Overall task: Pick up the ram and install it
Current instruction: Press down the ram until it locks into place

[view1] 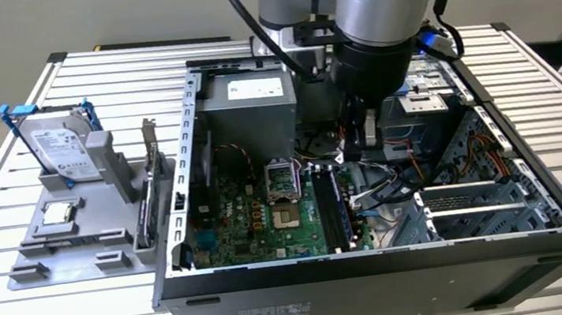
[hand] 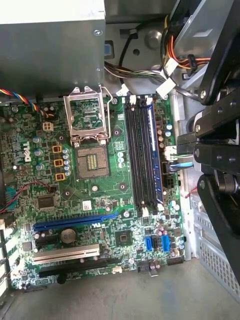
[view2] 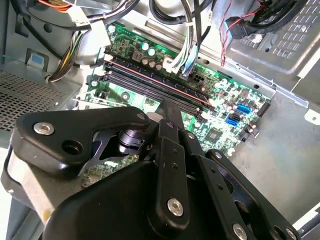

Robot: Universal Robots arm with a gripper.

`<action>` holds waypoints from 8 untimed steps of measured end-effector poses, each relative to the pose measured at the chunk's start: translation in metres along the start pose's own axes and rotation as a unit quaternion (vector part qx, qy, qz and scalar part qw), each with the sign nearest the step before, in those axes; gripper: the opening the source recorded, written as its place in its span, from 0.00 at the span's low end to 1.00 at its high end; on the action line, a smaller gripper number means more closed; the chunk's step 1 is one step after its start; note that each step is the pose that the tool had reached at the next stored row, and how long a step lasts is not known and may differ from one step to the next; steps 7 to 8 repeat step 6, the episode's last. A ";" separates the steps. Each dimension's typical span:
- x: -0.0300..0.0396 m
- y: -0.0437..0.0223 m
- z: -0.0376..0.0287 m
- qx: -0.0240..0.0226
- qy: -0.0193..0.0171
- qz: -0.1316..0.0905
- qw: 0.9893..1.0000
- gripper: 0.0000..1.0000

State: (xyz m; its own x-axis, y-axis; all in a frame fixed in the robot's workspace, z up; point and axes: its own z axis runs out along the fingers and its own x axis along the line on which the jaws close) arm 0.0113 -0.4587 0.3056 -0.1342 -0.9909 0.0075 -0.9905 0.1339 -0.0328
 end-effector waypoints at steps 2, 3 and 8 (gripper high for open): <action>0.0000 0.0000 -0.0003 0.000 0.000 0.000 1.000 0.00; 0.0000 0.0000 -0.0006 0.000 0.000 0.000 1.000 0.00; 0.0000 0.0000 -0.0010 0.000 0.000 0.000 1.000 0.00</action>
